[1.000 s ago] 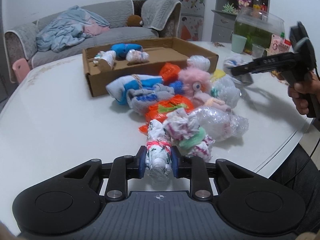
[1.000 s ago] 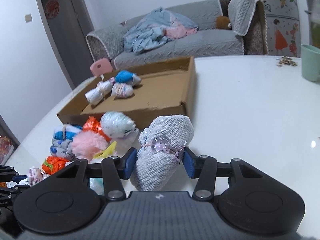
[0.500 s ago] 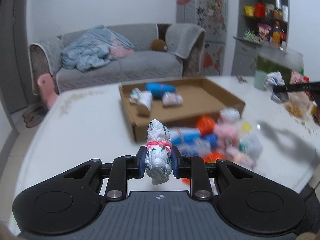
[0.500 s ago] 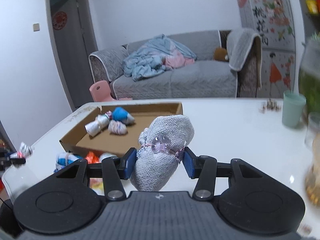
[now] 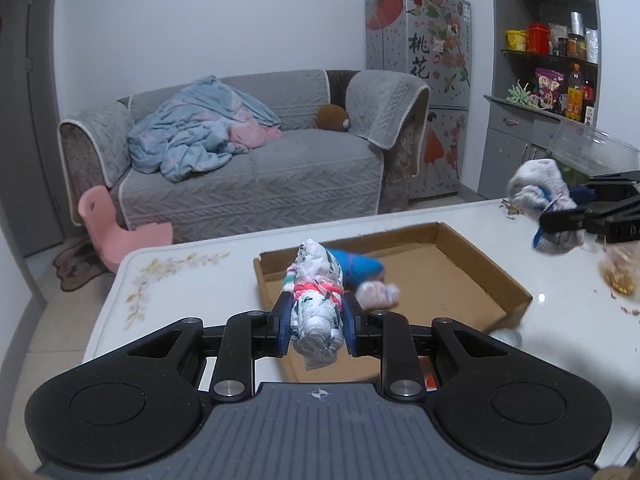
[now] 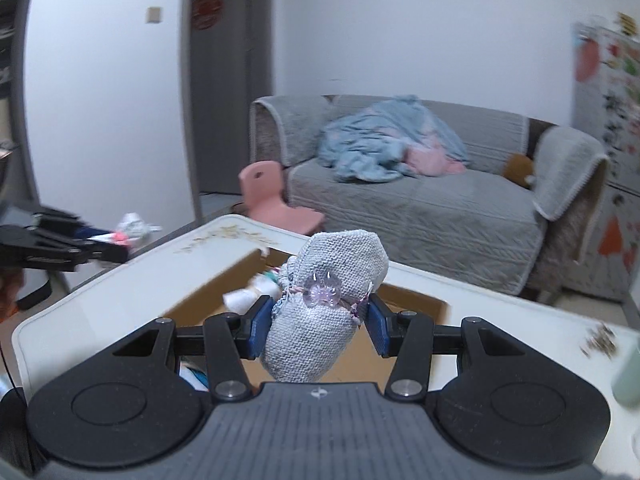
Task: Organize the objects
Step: 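Carry both bundles into the box and open both tools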
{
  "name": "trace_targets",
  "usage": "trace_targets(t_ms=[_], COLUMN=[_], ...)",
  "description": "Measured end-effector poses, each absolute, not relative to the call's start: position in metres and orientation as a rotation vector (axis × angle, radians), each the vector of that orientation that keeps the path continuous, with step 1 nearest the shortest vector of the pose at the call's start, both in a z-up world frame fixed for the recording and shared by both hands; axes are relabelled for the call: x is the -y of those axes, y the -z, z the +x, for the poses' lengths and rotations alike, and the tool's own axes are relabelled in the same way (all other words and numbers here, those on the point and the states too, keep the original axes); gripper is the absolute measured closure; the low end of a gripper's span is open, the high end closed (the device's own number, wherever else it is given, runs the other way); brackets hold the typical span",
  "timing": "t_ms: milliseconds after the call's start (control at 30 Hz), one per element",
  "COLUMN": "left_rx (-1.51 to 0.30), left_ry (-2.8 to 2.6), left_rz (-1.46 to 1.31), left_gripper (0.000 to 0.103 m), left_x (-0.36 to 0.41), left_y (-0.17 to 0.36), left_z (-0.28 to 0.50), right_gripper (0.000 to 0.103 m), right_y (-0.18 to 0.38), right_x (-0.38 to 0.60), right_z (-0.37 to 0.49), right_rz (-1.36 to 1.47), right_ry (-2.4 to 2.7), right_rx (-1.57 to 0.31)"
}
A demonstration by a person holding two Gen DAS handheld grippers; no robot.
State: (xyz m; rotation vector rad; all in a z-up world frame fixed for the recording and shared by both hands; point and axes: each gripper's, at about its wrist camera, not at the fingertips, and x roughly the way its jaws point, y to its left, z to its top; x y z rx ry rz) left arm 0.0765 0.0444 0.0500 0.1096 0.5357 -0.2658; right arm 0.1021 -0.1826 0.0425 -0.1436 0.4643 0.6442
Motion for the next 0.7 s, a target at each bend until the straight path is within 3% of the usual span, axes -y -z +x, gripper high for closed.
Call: trace_targets(t_ms=[700], left_rx=[-0.839], left_ry=[0.242], left_rz=[0.064], left_gripper=[0.071], left_x=[-0.021], left_y=[0.048], left_z=[0.177], right_gripper=[0.057], right_y=[0.039], right_x=[0.071], right_z=[0.176], right_rz=[-0.354], right_ry=[-0.809], right_rx=[-0.741])
